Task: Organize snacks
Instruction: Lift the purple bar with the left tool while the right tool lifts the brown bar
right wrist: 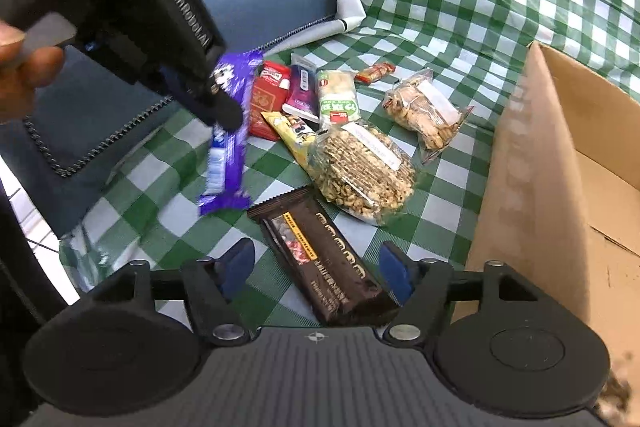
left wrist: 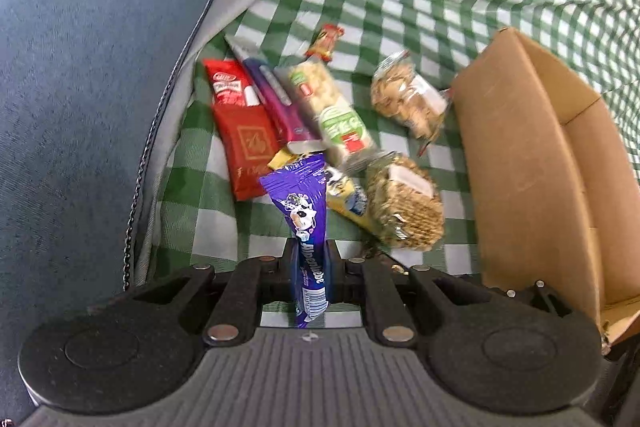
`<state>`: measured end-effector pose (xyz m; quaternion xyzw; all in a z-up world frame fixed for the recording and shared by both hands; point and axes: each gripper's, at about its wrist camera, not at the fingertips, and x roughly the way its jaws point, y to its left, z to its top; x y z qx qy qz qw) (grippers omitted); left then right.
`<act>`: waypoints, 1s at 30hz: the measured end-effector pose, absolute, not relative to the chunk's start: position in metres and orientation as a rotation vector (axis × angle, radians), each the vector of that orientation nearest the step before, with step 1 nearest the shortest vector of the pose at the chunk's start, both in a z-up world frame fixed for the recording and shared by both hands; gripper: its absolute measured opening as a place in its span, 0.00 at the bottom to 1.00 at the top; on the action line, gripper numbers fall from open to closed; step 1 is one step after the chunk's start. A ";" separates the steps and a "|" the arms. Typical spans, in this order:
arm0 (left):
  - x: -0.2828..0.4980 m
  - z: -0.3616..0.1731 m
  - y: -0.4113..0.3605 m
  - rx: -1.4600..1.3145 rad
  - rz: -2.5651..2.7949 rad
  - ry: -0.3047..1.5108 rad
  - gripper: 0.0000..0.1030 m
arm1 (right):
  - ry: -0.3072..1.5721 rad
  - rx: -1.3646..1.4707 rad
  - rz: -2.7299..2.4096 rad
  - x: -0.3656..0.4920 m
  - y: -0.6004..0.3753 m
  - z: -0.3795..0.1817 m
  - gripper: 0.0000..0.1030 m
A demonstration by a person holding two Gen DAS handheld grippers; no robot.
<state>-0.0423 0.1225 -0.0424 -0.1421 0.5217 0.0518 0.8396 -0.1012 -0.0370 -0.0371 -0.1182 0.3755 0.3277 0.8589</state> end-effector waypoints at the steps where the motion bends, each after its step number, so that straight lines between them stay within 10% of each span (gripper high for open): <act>1: -0.041 -0.044 0.123 -0.304 0.110 1.108 0.12 | 0.801 -0.250 0.683 -0.098 -0.036 -0.041 0.70; 6: -0.034 -0.050 0.127 -0.314 0.126 1.124 0.13 | 0.884 -0.225 0.685 -0.086 -0.035 -0.057 0.70; 14: -0.027 -0.055 0.134 -0.371 0.165 1.136 0.20 | 0.948 -0.158 0.704 -0.088 -0.038 -0.054 0.40; 30: -0.015 -0.071 0.121 -0.306 0.187 1.197 0.39 | 1.081 -0.035 0.572 -0.096 -0.049 -0.053 0.52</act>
